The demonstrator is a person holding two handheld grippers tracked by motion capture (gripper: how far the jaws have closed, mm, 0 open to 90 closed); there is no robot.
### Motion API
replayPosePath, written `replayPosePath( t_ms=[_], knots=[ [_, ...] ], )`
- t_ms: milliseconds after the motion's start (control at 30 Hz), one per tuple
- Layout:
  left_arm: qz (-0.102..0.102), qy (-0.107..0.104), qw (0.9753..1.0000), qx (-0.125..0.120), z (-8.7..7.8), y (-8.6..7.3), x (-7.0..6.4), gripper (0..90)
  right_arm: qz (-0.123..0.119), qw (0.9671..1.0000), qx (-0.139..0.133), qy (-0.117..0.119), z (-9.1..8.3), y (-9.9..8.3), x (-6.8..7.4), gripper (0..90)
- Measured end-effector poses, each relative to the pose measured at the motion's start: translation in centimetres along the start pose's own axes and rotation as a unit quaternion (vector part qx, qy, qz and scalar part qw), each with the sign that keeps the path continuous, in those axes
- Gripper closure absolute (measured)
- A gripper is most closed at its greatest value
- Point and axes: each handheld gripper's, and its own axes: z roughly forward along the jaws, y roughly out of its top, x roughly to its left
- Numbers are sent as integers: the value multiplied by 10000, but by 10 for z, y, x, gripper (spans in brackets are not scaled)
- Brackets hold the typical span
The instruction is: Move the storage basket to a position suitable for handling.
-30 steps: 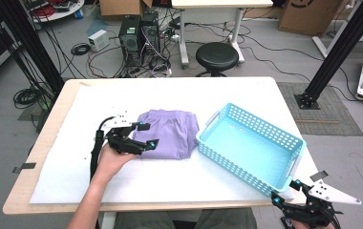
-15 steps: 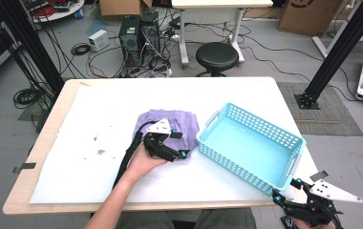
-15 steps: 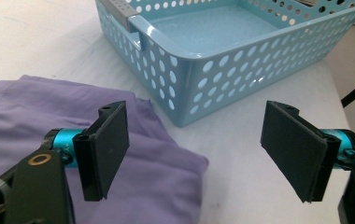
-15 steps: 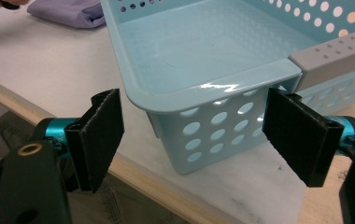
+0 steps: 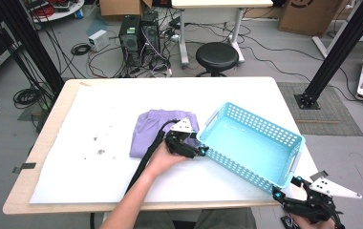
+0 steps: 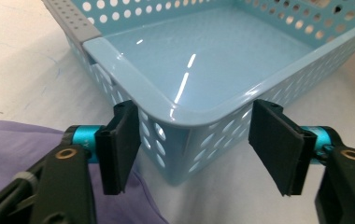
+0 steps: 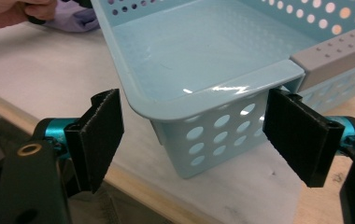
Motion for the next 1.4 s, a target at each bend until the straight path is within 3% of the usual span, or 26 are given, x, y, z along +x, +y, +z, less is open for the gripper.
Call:
replayPosePath(
  t_ms=[100, 267, 367, 433, 500, 567, 633, 667, 800, 867, 1167, 1400],
  knots=[
    [-32, 45, 9999, 99, 2, 5, 0, 330, 26, 10000, 32, -58, 1, 1, -1, 206],
    [194, 265, 9994, 53, 3, 14, -3, 362, 75, 9997, 78, -230, 3, 5, -3, 242],
    [112, 275, 9995, 46, 7, 13, 0, 356, 70, 9997, 66, -212, 2, 5, -6, 274],
    [53, 267, 9996, 41, 10, 13, 1, 314, 37, 9997, 51, -230, 3, 4, -7, 277],
    [157, 340, 9993, 24, 12, 13, 1, 288, -3, 9997, 47, -223, 3, 4, -6, 277],
    [137, 375, 9992, -22, 13, 12, 2, 254, -15, 9997, 53, -253, 4, 4, -6, 258],
    [107, 306, 9995, -58, 14, 11, 4, 232, 22, 9997, 57, -218, 5, 4, -6, 229],
    [109, 234, 9996, -83, 14, 11, 4, 249, 27, 9997, 60, -229, 5, 5, -5, 221],
    [316, 286, 9991, -1, 12, 12, 3, 290, -9, 9994, 79, -325, 5, 6, -5, 248],
    [437, 247, 9987, -90, 9, 12, 1, 356, -14, 9993, 81, -375, 5, 5, -6, 269],
    [694, 245, 9972, -103, 6, 15, -1, 416, -91, 9985, -72, -531, -2, 7, -9, 361],
    [530, 217, 9981, -245, 2, 19, 3, 455, -114, 9976, -114, -676, 0, 13, -9, 372]
  ],
)
